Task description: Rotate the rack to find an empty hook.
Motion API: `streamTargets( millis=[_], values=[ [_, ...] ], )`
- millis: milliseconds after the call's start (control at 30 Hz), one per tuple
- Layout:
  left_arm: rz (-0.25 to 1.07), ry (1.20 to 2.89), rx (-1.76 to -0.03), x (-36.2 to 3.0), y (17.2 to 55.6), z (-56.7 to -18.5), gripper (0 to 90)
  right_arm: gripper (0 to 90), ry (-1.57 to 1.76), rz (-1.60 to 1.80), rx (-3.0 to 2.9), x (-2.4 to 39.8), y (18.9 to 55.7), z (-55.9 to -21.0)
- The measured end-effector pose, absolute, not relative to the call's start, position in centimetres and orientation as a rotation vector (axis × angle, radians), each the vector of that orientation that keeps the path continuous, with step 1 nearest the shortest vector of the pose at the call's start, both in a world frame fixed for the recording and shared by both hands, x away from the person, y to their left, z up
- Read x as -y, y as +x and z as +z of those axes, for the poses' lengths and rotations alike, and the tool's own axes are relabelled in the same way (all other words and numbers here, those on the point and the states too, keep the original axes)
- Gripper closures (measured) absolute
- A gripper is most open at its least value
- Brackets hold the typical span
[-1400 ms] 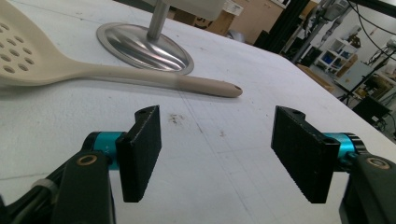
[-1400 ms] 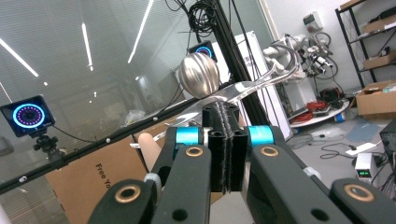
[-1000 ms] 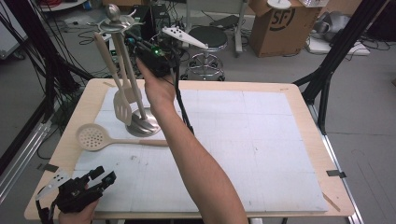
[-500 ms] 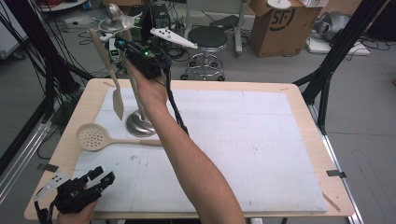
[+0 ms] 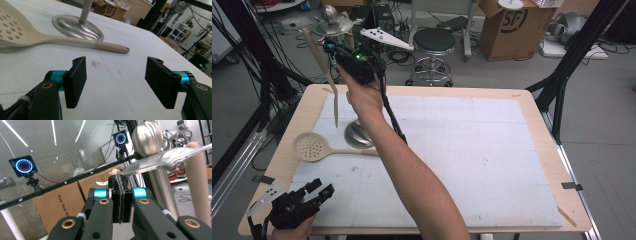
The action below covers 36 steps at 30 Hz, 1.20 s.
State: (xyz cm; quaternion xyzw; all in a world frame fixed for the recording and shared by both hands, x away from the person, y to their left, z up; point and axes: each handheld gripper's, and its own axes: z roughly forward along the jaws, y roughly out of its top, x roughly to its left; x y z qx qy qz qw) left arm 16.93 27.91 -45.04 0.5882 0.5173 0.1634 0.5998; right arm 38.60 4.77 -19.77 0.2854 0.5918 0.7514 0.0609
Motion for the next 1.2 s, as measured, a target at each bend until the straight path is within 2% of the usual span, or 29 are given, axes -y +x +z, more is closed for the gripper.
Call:
streamTargets(
  millis=[367,633,1200],
  values=[
    [0.381,1.367,-1.196,-28.1,16.8,-45.0,34.3,90.0,0.905,2.241,-1.804,-3.7,38.9,-20.1],
    [0.382,1.366,-1.196,-27.9,16.8,-45.0,34.3,90.0,0.991,2.244,-1.740,-1.5,39.6,-21.1],
    [0.385,1.375,-1.201,-27.9,16.9,-45.1,34.3,90.0,0.940,2.309,-1.664,0.2,39.8,-19.9]
  ],
)
